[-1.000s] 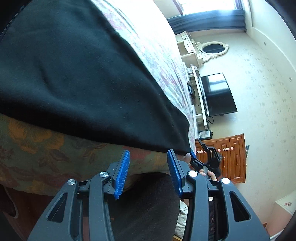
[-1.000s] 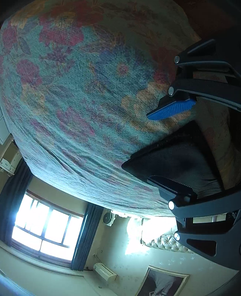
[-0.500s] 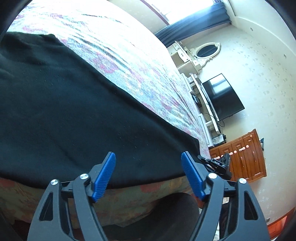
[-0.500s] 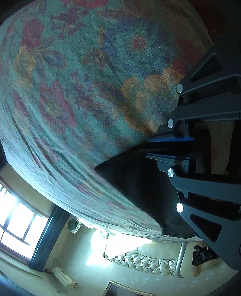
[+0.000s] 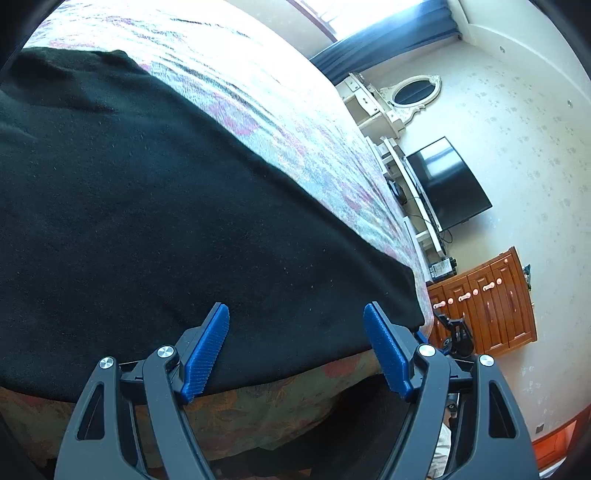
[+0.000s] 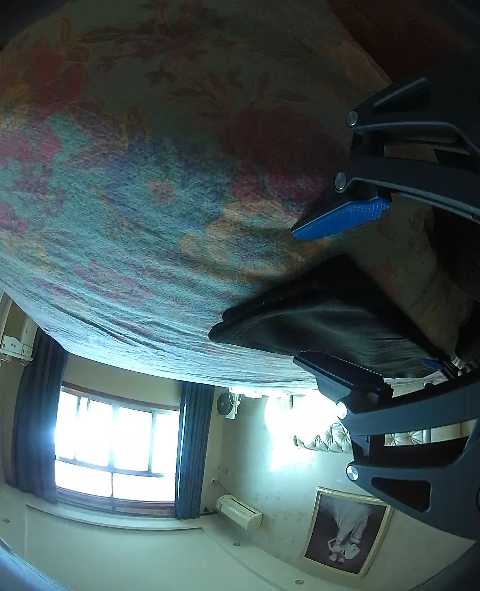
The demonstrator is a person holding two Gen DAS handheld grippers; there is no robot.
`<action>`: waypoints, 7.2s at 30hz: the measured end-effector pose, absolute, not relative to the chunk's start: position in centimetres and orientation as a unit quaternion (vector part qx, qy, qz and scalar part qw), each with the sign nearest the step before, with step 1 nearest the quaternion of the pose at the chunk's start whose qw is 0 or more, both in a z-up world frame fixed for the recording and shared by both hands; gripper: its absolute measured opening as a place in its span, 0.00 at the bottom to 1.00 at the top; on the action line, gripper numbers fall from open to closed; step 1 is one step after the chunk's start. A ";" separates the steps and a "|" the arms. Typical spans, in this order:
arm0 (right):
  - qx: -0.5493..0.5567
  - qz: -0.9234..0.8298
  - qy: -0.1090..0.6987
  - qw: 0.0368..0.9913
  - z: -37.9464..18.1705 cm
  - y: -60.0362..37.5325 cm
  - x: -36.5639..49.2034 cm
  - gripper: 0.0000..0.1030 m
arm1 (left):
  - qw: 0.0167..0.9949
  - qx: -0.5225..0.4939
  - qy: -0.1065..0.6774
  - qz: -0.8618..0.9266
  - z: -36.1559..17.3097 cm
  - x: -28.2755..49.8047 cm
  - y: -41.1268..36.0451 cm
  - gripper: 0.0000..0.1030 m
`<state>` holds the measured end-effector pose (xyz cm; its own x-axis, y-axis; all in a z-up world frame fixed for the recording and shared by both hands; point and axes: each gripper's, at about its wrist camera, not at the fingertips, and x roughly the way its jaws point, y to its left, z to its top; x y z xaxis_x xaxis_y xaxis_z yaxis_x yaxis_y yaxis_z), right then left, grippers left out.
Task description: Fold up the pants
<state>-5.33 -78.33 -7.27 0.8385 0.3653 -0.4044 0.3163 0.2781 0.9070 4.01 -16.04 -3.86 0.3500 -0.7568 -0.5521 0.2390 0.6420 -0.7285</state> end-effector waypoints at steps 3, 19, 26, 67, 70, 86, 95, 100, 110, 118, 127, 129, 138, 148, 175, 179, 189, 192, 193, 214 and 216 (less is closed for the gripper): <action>0.625 0.047 0.278 0.728 -8.2 -76.8 -4.6 0.61 | 0.803 -0.269 0.432 -0.312 -1.9 4.0 -14.6 0.72; 0.587 -0.003 0.283 0.759 -6.7 -74.2 -2.5 0.14 | 0.727 -0.433 0.471 -0.251 -5.0 9.0 -1.3 0.84; 0.578 0.019 0.261 0.773 -2.8 -72.8 -1.3 0.14 | 0.729 -0.384 0.497 -0.273 -4.6 8.7 -2.3 0.84; 0.147 0.195 0.463 0.852 2.5 -36.0 12.4 0.14 | 0.814 -0.328 0.445 -0.180 -2.2 5.8 5.5 0.84; 0.096 0.186 0.470 0.857 1.8 -34.1 12.1 0.14 | 0.812 -0.331 0.445 -0.181 -2.3 5.8 5.6 0.84; -0.026 0.161 0.461 0.872 0.4 -30.5 10.6 0.18 | 0.810 -0.334 0.445 -0.183 -2.4 5.8 5.9 0.84; -0.063 0.169 0.453 0.873 0.4 -28.5 10.0 0.17 | 0.810 -0.336 0.444 -0.183 -2.4 5.8 6.0 0.84; -0.056 0.163 0.460 0.871 0.3 -28.5 10.3 0.17 | 0.810 -0.335 0.444 -0.183 -2.4 5.8 6.0 0.84; -0.087 0.149 0.458 0.872 0.1 -27.4 10.1 0.20 | 0.810 -0.337 0.444 -0.183 -2.4 5.8 6.1 0.84; -0.105 0.147 0.453 0.873 0.0 -26.4 9.6 0.35 | 0.818 -0.333 0.436 -0.174 -1.7 5.4 7.2 0.84; -0.060 0.176 0.449 0.874 0.7 -25.6 9.0 0.57 | 0.830 -0.357 0.411 -0.125 -1.1 4.2 13.5 0.84; -0.008 0.196 0.438 0.877 2.0 -26.4 8.7 0.57 | 0.834 -0.363 0.400 -0.113 -0.8 3.9 15.4 0.84; 0.138 0.231 0.413 0.870 4.5 -29.7 8.5 0.65 | 0.842 -0.377 0.376 -0.083 -1.2 5.1 23.6 0.84; 0.159 0.236 0.442 0.851 2.7 -29.1 7.8 0.66 | 0.811 -0.350 0.454 -0.120 -5.2 10.1 24.6 0.84; 0.219 0.262 0.464 0.818 0.8 -29.1 7.2 0.82 | 0.799 -0.327 0.470 -0.185 -2.3 10.6 21.2 0.14; 0.226 0.258 0.460 0.819 0.9 -29.7 7.2 0.82 | 0.808 -0.319 0.445 -0.217 1.7 10.4 19.4 0.14; 0.244 0.252 0.438 0.828 1.9 -31.6 6.3 0.82 | 0.808 -0.271 0.422 -0.309 8.7 10.6 6.7 0.14; 0.252 0.246 0.427 0.833 2.4 -32.9 5.7 0.82 | 0.807 -0.246 0.422 -0.332 9.4 10.5 2.2 0.14; 0.256 0.243 0.423 0.835 2.5 -33.4 5.6 0.82 | 0.807 -0.232 0.423 -0.340 9.6 10.4 0.3 0.14; 0.321 0.198 0.396 0.837 2.1 -39.0 4.2 0.83 | 0.806 -0.069 0.512 -0.290 -1.5 10.2 -16.4 0.28; 0.325 0.197 0.395 0.837 2.2 -39.3 4.2 0.83 | 0.804 -0.084 0.506 -0.301 -1.1 9.8 -16.2 0.36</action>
<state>4.17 -39.27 2.15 0.6102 0.5862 -0.5330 -0.0733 0.7116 0.6987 9.76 -16.21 -1.06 0.3064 -0.5695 -0.7627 0.3998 0.8042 -0.4398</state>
